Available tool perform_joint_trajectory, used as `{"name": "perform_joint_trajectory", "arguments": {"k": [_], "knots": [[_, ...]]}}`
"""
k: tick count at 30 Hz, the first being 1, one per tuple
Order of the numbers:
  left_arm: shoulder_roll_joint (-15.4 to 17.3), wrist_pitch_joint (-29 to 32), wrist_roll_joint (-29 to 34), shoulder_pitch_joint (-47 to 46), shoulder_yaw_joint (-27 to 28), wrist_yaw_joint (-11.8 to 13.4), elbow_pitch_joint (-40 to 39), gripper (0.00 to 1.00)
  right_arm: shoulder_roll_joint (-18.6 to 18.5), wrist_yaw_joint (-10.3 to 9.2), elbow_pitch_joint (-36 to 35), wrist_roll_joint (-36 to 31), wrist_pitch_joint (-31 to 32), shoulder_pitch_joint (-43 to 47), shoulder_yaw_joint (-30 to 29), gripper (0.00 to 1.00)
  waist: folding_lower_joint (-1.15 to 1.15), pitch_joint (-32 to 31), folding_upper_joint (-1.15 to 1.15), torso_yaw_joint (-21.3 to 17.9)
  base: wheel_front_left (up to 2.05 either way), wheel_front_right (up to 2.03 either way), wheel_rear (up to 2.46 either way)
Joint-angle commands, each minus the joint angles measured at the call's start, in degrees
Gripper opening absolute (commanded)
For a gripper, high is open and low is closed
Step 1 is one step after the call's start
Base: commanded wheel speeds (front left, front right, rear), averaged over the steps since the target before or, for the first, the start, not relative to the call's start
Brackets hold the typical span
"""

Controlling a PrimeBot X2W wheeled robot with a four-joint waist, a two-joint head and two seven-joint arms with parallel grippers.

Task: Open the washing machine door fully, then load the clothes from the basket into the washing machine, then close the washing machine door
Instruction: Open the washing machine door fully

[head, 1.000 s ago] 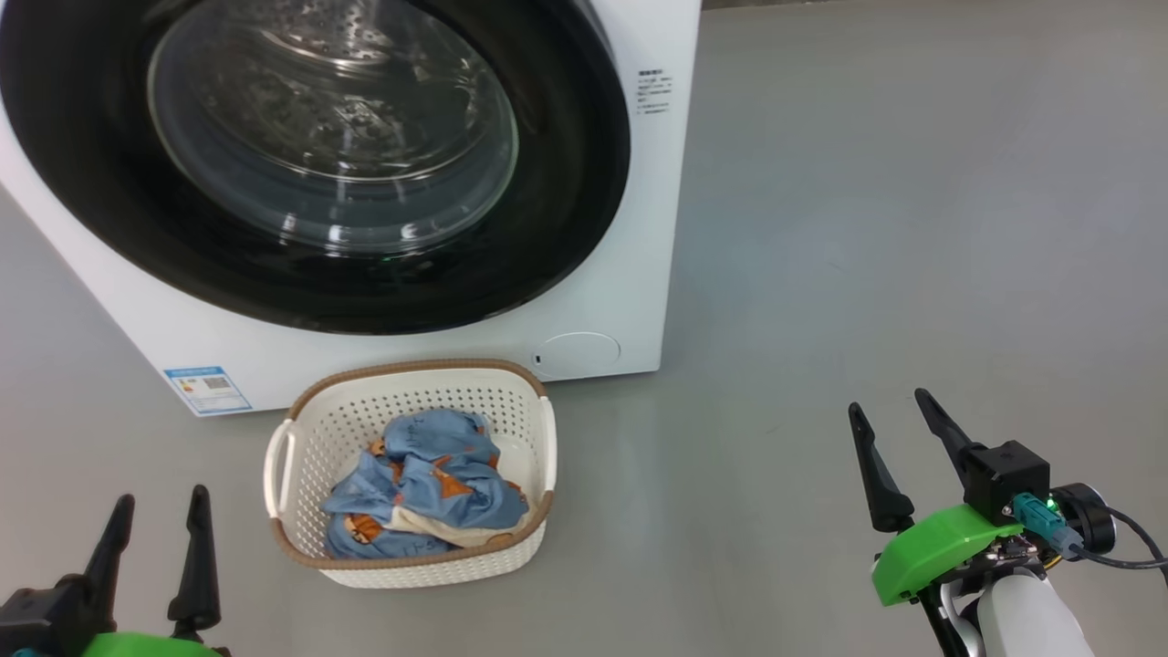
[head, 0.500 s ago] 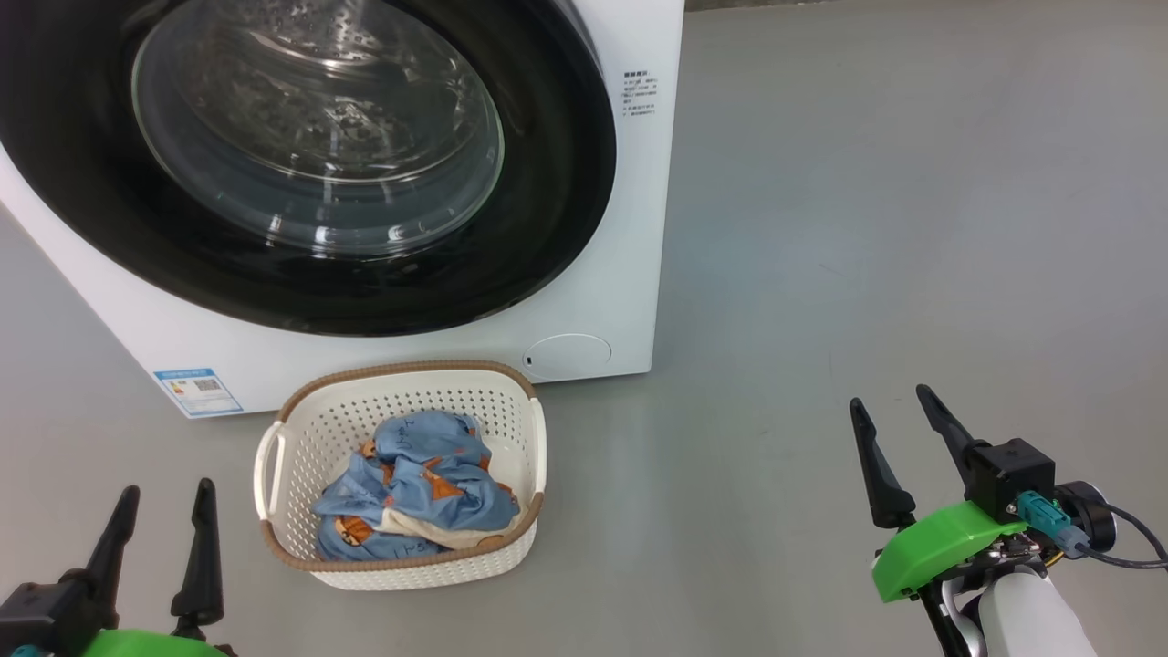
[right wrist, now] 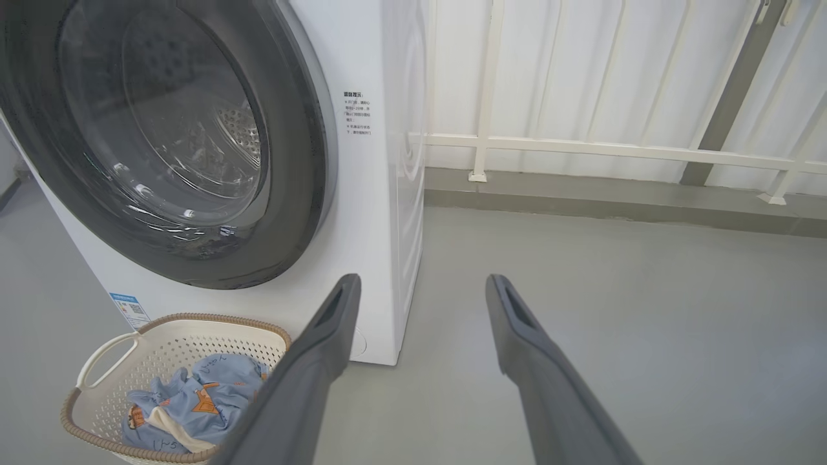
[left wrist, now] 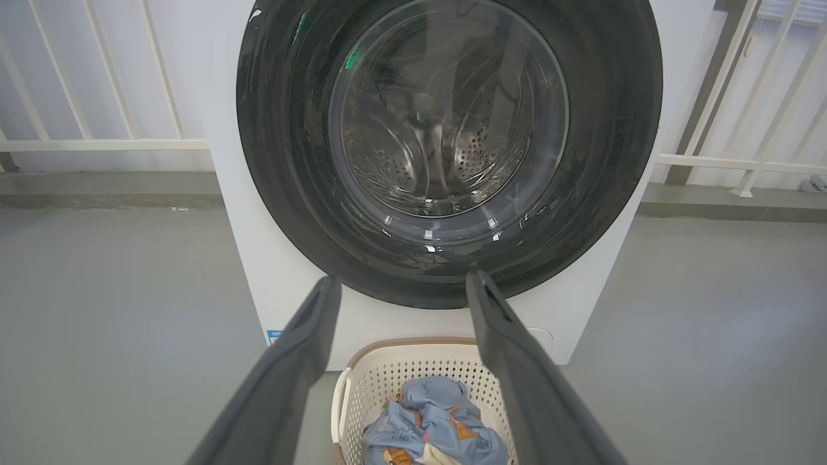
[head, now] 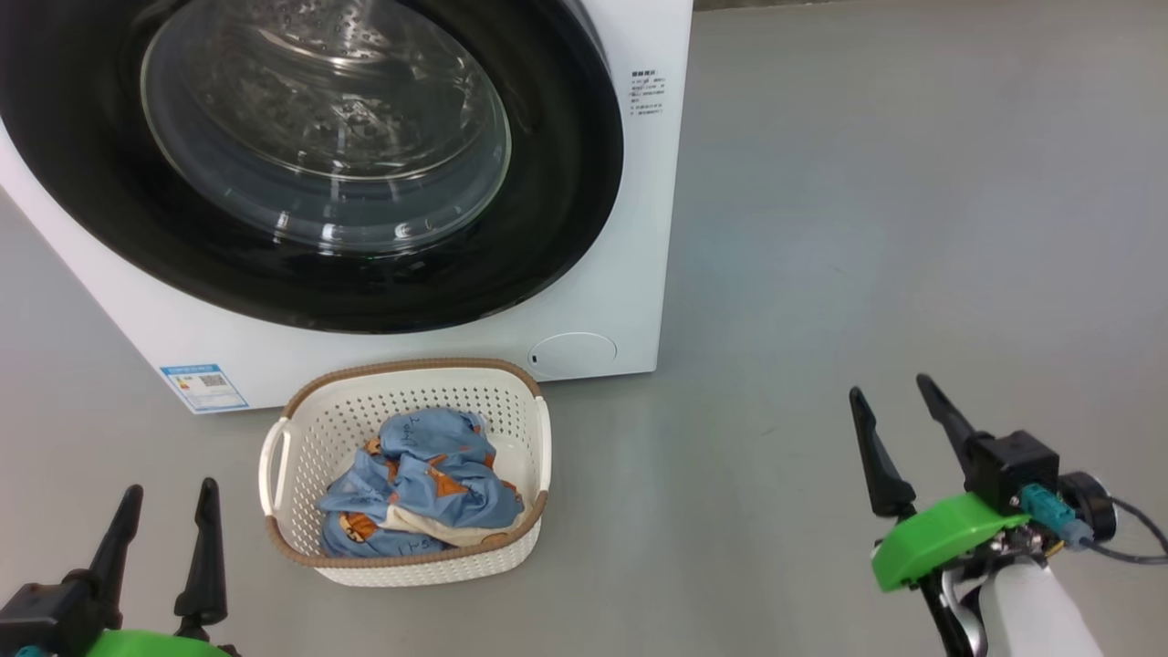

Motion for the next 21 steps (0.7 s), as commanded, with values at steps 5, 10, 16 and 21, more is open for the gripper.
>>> {"name": "perform_joint_trajectory", "arguments": {"k": [5,10,16,21], "knots": [[1.50,-0.71,0.72,-0.75,1.56,-0.16,-2.29,1.00,0.12,0.51,-3.55,3.52,-0.69,-4.66,0.92,1.00,0.00,0.52,0.00,0.41,0.00,0.00,0.00],[1.06,-0.71,0.73,-0.05,1.13,-0.16,-2.68,1.00,0.12,0.51,-4.95,8.46,-0.69,-6.10,-0.34,1.00,0.00,0.70,0.00,1.15,0.00,0.00,0.00],[1.13,-0.71,0.55,0.56,1.15,-0.16,-2.49,1.00,0.12,0.51,-4.23,23.62,-0.69,-7.54,-2.95,1.00,0.00,1.30,0.00,2.16,0.00,0.00,0.00],[1.10,-0.71,0.20,0.66,1.23,-0.16,-2.40,1.00,0.12,0.51,-0.72,39.50,-0.69,-9.32,-3.17,1.00,0.00,1.94,0.00,2.89,0.00,0.00,0.00]]}}
